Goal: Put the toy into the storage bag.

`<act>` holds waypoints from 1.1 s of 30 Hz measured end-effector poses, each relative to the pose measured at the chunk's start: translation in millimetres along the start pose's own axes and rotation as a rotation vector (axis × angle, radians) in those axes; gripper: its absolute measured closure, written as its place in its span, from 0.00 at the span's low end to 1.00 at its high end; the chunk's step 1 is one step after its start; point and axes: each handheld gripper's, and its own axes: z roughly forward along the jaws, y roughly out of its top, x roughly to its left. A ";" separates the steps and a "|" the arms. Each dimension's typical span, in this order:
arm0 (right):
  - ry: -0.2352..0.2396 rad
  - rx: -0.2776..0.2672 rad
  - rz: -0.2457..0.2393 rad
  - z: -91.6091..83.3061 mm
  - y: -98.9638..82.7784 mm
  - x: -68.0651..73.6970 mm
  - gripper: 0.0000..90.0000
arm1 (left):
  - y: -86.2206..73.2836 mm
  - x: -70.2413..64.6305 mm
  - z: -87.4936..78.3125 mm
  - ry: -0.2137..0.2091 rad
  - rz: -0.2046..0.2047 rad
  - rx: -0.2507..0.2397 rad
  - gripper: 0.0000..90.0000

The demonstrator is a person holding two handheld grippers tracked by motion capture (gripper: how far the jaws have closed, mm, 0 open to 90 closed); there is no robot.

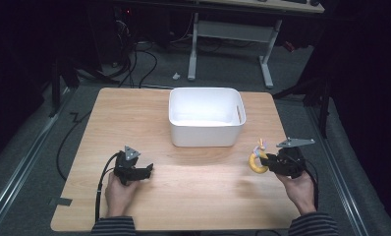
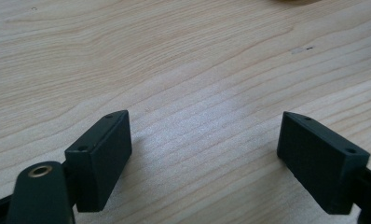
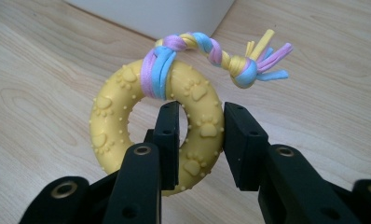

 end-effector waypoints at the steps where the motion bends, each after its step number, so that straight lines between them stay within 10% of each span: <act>1: 0.000 0.000 0.000 0.0 0.0 0.0 0.76 | 0.0 0.0 0.0 0.000 0.000 0.000 0.20; 33: 0.004 -0.080 0.022 -25.8 66.4 -14.9 0.76 | 0.0 0.0 0.0 0.000 0.000 0.000 0.20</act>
